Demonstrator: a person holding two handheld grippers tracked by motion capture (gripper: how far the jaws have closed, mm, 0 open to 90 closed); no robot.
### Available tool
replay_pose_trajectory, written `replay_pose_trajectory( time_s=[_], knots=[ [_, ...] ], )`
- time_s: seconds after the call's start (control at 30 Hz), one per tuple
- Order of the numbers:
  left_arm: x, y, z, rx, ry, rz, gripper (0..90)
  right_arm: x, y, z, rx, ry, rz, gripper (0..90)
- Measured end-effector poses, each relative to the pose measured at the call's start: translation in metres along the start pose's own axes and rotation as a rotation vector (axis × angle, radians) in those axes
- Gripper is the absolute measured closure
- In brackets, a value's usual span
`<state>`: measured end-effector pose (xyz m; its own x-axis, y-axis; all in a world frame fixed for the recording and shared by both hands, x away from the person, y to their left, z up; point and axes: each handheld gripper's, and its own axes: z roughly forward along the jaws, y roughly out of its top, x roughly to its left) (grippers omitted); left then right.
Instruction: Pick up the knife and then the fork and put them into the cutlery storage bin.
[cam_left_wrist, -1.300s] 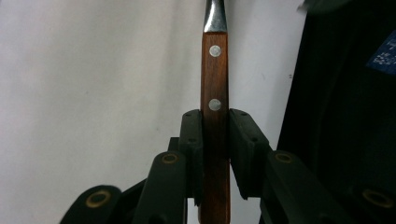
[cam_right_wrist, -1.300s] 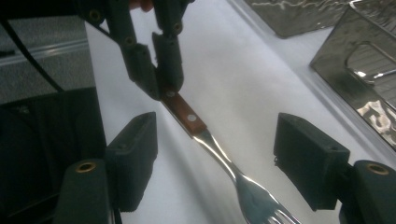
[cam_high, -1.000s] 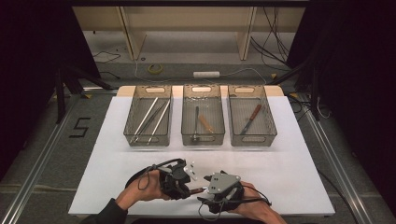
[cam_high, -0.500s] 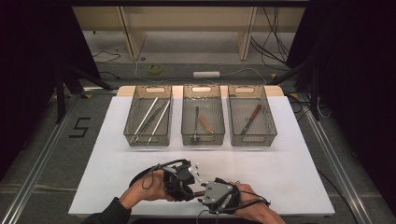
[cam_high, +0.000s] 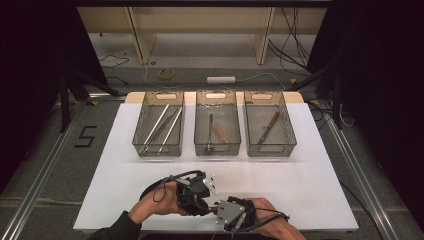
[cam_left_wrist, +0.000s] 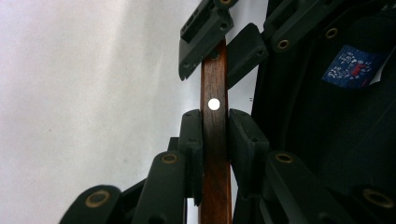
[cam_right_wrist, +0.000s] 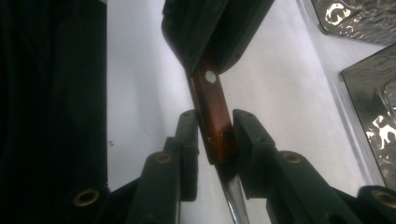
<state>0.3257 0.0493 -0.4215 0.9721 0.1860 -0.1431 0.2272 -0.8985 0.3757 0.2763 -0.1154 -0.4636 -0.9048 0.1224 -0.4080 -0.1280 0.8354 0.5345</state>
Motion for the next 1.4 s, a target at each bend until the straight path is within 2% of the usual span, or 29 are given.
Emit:
replay_pose_trajectory(
  time_s=[0.1, 0.17, 0.23, 0.33, 0.4, 0.47, 0.5, 0.63, 0.73, 0.8, 1.0, 1.23, 1.4],
  knots=[
    [0.0, 0.0, 0.0, -0.007, -0.009, 0.0, 74.9, 0.002, -0.001, 0.0, -0.005, -0.007, -0.033, 75.4],
    [0.0, 0.0, -0.001, -0.01, -0.011, 0.002, 74.6, 0.003, -0.001, -0.001, 0.013, 0.014, -0.068, 77.0],
    [0.001, 0.0, -0.002, -0.018, -0.015, -0.001, 74.2, 0.005, -0.001, 0.001, 0.02, 0.006, -0.086, 77.9],
    [0.001, -0.001, -0.003, -0.052, -0.012, -0.005, 72.8, 0.005, -0.001, -0.001, 0.015, 0.011, -0.086, 78.0],
    [0.002, -0.002, -0.004, -0.054, -0.006, -0.008, 67.3, 0.004, -0.002, -0.002, 0.017, 0.006, -0.082, 78.0],
    [0.003, -0.004, -0.006, -0.07, 0.007, -0.012, 57.0, 0.003, -0.004, -0.003, 0.021, 0.001, -0.087, 78.0],
    [0.004, -0.004, -0.008, -0.081, 0.014, -0.018, 50.9, 0.002, -0.004, -0.003, 0.021, 0.003, -0.078, 78.0],
    [0.007, -0.008, -0.014, -0.136, 0.054, -0.05, 36.5, 0.0, -0.008, -0.004, 0.028, -0.007, -0.063, 78.0],
    [0.009, -0.011, -0.018, -0.21, 0.081, -0.078, 29.7, -0.004, -0.011, -0.005, 0.024, -0.018, -0.057, 78.0],
    [0.011, -0.014, -0.022, -0.24, 0.12, -0.078, 26.8, -0.006, -0.012, -0.006, 0.021, -0.029, -0.038, 78.0],
    [0.013, -0.022, -0.031, -0.345, 0.166, -0.114, 23.4, -0.014, -0.018, -0.01, 0.019, -0.047, -0.01, 78.0],
    [0.017, -0.034, -0.035, -0.402, 0.199, -0.15, 20.6, -0.022, -0.023, -0.015, 0.013, -0.069, 0.018, 78.0],
    [0.019, -0.046, -0.036, -0.465, 0.217, -0.186, 19.6, -0.027, -0.026, -0.018, 0.011, -0.077, 0.042, 78.0]
  ],
)
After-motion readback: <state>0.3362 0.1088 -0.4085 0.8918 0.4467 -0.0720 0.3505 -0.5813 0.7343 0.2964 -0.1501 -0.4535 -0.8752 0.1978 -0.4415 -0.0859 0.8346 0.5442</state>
